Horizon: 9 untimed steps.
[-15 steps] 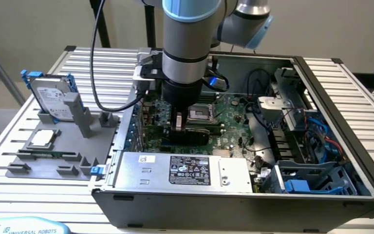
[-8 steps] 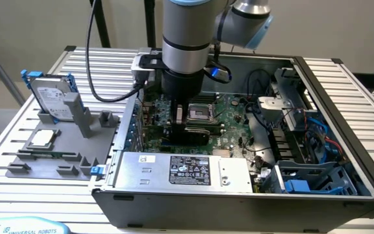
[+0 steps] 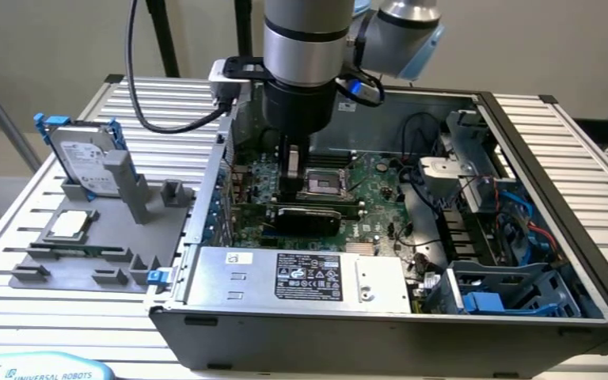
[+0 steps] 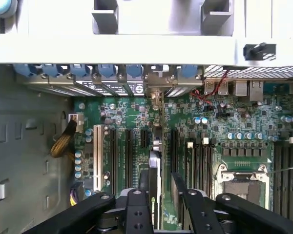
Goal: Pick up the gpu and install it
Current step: 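Press down on the gpu until it lock into place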
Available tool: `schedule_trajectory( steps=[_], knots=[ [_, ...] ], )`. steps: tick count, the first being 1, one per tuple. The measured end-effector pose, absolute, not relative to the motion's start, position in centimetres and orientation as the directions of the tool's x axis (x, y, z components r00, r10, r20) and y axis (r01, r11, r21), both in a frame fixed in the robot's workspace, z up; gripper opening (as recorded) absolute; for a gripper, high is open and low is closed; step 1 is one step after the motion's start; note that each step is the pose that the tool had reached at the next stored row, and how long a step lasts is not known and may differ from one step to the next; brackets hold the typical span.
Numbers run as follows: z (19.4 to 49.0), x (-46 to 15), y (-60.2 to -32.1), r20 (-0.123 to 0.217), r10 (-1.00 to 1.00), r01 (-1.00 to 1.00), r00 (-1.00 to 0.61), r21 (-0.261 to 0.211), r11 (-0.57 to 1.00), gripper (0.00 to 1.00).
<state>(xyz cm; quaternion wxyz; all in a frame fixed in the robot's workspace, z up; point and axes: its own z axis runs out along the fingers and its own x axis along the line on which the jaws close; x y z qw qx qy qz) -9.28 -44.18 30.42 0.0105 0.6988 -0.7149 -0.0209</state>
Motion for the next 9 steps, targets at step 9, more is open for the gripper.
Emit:
schedule_trajectory(
  steps=[9],
  knots=[
    [30.96,-9.27,-44.18,-0.017,-1.000,-0.999,-0.023,0.045,0.022,0.11]
  ],
)
